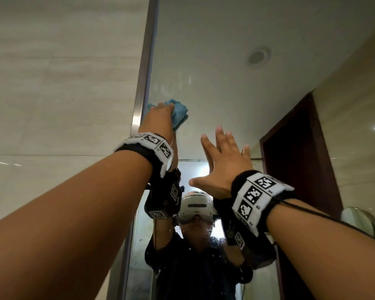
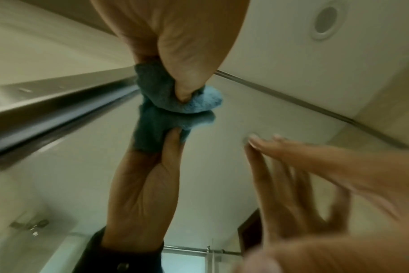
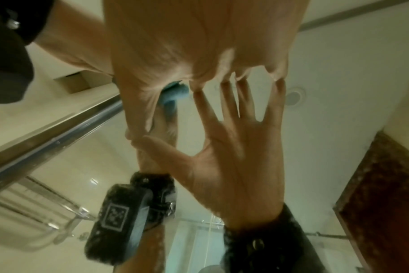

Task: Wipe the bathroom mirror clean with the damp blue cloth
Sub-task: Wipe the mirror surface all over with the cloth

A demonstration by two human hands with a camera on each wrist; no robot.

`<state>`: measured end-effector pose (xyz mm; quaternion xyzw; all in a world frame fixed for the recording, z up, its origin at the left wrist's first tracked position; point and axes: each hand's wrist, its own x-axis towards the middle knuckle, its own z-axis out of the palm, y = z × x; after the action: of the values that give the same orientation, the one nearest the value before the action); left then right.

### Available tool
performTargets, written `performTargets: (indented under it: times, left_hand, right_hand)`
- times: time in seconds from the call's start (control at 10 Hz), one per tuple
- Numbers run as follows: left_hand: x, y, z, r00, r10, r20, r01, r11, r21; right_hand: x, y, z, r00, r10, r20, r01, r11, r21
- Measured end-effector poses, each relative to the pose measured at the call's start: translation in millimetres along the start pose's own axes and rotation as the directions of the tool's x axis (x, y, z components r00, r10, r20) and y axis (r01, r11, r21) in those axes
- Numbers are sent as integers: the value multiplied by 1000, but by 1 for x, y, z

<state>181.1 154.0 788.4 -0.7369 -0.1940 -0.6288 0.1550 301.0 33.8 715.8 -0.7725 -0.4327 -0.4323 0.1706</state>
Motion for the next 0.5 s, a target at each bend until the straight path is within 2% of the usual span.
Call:
performTargets:
  times: [0.1, 0.2, 0.3, 0.4, 0.5]
  left_hand:
    - [-10, 24, 16, 999, 24, 47, -22, 999, -28]
    - [-23, 35, 19, 981, 180, 75, -176, 983, -58]
    - [-1, 2, -2, 994, 102, 28, -104, 991, 84]
    - [8, -22, -9, 999, 38, 15, -40, 991, 127]
    - [-28, 1, 3, 982, 186, 34, -187, 982, 11]
  right_hand:
    - [2, 0, 3, 1000, -5, -27, 5, 1000, 5]
    - [2, 0, 3, 999, -8, -44, 7, 1000, -12]
    - [0, 2, 1, 1000, -1, -21, 0, 1000, -31]
    - [0, 0, 2, 1000, 3, -15, -4, 999, -32]
    - [0, 0, 4, 999, 9, -34, -10, 1000, -28]
